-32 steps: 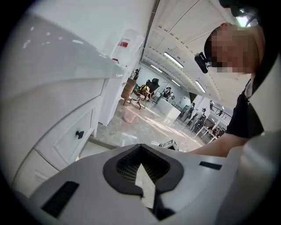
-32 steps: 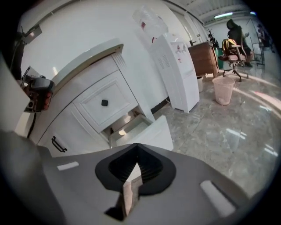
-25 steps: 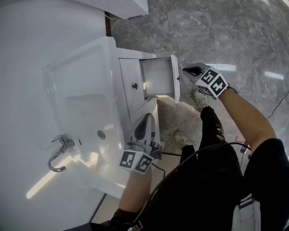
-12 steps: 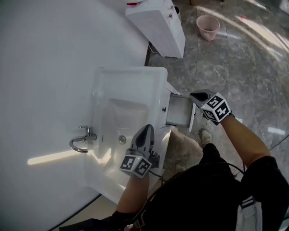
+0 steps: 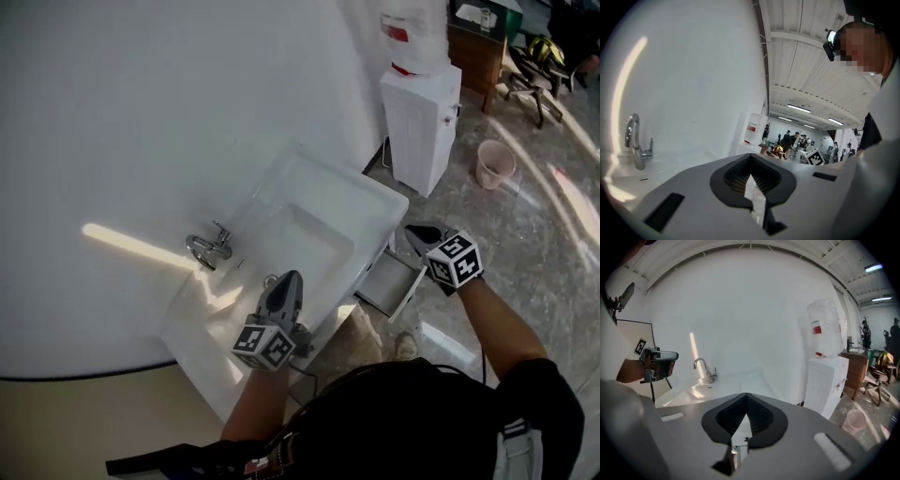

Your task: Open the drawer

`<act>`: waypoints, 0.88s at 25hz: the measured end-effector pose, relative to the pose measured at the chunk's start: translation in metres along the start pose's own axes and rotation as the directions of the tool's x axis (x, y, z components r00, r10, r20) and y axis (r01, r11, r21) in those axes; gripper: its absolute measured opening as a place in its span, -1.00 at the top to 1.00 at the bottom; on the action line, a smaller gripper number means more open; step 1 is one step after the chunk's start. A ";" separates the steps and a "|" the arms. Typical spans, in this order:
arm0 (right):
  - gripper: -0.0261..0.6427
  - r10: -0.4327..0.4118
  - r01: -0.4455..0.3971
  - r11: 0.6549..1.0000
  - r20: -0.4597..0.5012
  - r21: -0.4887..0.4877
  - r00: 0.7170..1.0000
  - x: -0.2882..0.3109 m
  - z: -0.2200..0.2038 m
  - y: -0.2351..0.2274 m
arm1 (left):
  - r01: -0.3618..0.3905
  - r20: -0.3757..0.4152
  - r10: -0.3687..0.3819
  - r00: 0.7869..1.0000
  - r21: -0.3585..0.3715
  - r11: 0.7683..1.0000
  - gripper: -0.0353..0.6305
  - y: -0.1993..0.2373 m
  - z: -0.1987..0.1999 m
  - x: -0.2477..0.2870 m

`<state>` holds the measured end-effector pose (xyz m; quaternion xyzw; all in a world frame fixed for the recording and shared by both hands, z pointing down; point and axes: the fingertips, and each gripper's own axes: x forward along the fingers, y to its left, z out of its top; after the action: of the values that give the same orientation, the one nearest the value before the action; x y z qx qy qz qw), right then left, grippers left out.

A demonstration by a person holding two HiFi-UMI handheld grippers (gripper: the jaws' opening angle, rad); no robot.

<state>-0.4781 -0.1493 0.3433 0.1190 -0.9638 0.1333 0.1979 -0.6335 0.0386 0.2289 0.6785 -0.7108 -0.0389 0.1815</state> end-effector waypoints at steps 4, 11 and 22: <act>0.92 0.073 -0.072 0.995 0.008 -0.065 0.997 0.016 0.039 0.036 | -0.103 0.096 0.105 0.990 -0.019 0.994 0.92 0.026 0.023 -0.052; 0.92 0.181 -0.178 0.977 0.015 -0.120 0.983 0.045 0.083 0.143 | -0.237 0.197 0.246 0.949 -0.070 0.969 0.92 0.078 0.048 -0.180; 0.92 0.289 -0.272 0.932 0.040 -0.242 0.956 0.094 0.132 0.331 | -0.388 0.265 0.397 0.879 -0.087 0.917 0.92 0.151 0.063 -0.386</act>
<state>-0.7012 0.1040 0.1958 -0.0390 -0.9866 0.0412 0.1530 -0.7917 0.4158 0.1370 0.5052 -0.8511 -0.1072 0.0948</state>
